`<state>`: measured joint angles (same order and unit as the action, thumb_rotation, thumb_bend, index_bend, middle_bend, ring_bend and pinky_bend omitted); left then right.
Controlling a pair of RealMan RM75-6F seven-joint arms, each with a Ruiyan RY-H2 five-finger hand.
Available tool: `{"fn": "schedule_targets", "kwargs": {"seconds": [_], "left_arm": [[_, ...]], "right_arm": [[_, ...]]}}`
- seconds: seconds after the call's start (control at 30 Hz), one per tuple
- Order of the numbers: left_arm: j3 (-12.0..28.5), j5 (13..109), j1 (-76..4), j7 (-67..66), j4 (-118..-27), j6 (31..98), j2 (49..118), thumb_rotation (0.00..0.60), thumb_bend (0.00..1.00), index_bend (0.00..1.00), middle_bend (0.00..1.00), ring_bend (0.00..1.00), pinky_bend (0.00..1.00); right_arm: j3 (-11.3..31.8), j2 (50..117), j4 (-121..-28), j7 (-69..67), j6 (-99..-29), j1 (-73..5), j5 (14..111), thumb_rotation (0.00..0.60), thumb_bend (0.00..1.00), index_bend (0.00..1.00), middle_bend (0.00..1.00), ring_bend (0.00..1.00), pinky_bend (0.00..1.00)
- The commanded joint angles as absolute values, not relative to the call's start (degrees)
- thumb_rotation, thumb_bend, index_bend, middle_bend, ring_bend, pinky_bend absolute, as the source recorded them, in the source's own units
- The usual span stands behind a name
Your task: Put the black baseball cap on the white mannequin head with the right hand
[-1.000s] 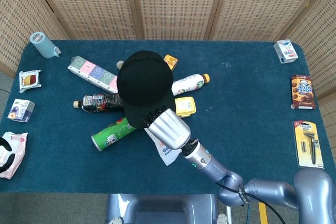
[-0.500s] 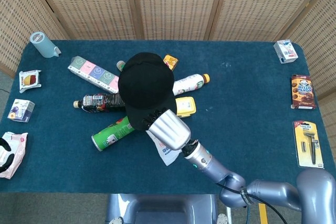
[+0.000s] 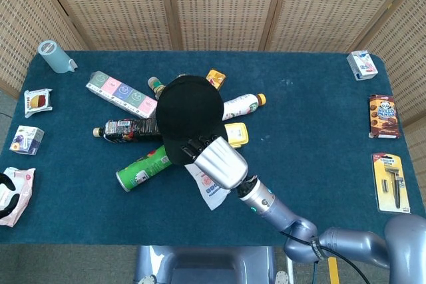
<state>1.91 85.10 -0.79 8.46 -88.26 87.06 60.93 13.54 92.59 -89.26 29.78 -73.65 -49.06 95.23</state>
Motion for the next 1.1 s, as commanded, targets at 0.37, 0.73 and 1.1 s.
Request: {"fn": "schedule_targets", "kwargs": {"seconds": [0.37,0.73,1.1], "left_arm": [[1.93,85.2,-0.85,8.06,-88.77,87.15,60.69,0.6,0.32,0.53,0.44,0.36,0.35],[2.13,85.36,-1.35,6.81,-89.88,86.88,60.4,0.6,0.32,0.53,0.44,0.36,0.35],[2.41,84.49,-1.89,4.92,-90.75,85.96,60.68,0.6,0.32,0.53,0.44,0.36,0.35]], "right_arm": [[12.54,90.87,-90.55,28.97,-72.41,-48.29,95.26,0.6,0.26,0.18,0.39,0.51,0.61],[11.6,84.01,-94.01,30.87,-73.09,-43.06,90.64,0.6,0.2,0.13,0.35,0.46,0.55],[7.88,74.93,-97.1,30.28,-73.85,-35.03,84.17,0.6,0.28,0.21,0.41,0.51,0.62]]}}
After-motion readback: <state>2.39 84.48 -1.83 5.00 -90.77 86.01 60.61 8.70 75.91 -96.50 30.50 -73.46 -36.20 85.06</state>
